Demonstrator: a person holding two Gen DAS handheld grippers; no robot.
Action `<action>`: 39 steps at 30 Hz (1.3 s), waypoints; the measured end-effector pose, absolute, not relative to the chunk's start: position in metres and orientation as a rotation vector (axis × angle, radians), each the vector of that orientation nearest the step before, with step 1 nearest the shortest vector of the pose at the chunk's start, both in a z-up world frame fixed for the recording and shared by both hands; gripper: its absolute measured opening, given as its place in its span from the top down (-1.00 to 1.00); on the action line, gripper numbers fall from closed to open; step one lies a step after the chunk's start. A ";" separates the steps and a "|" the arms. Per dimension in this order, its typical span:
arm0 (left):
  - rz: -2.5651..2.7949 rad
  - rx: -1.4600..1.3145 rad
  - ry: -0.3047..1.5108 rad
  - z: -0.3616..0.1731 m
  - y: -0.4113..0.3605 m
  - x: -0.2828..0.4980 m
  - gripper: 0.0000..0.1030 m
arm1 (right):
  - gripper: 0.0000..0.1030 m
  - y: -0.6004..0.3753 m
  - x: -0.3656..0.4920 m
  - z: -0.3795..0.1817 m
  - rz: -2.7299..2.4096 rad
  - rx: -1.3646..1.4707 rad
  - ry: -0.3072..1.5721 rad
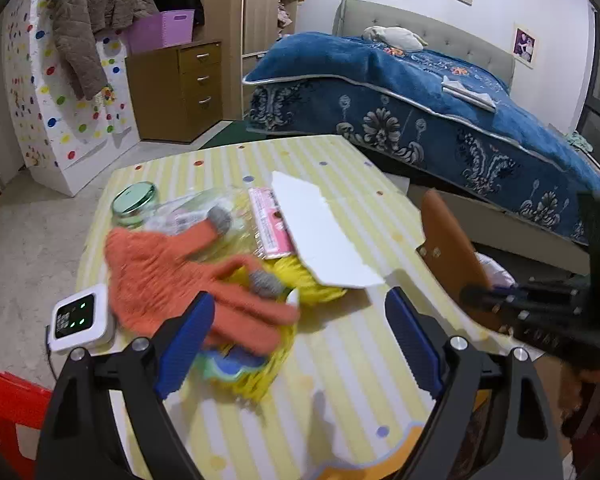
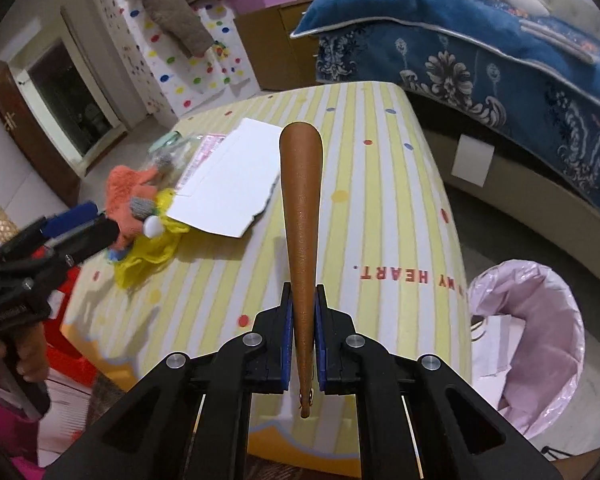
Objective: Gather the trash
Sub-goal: 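Grasp the brown leather-like piece with the right tool and lift it, then grasp the white card piece with the left tool while the right tool holds the brown piece, then carry card and brown piece over the wastebasket and open both tools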
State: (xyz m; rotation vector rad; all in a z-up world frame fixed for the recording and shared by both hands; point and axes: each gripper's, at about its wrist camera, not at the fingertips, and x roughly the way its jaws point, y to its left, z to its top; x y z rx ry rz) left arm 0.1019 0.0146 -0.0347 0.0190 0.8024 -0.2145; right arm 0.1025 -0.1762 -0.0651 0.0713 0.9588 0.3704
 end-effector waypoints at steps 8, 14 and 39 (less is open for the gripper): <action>-0.245 0.009 0.865 -0.047 -0.004 0.142 -0.10 | 0.83 -0.175 0.114 -0.059 0.427 0.180 0.910; -0.234 -0.001 0.931 -0.064 -0.004 0.166 0.12 | 0.83 -0.163 0.129 -0.068 0.475 0.217 0.929; -0.343 -0.104 0.960 -0.071 -0.046 0.168 0.85 | 0.83 -0.181 0.129 -0.097 0.496 0.361 1.022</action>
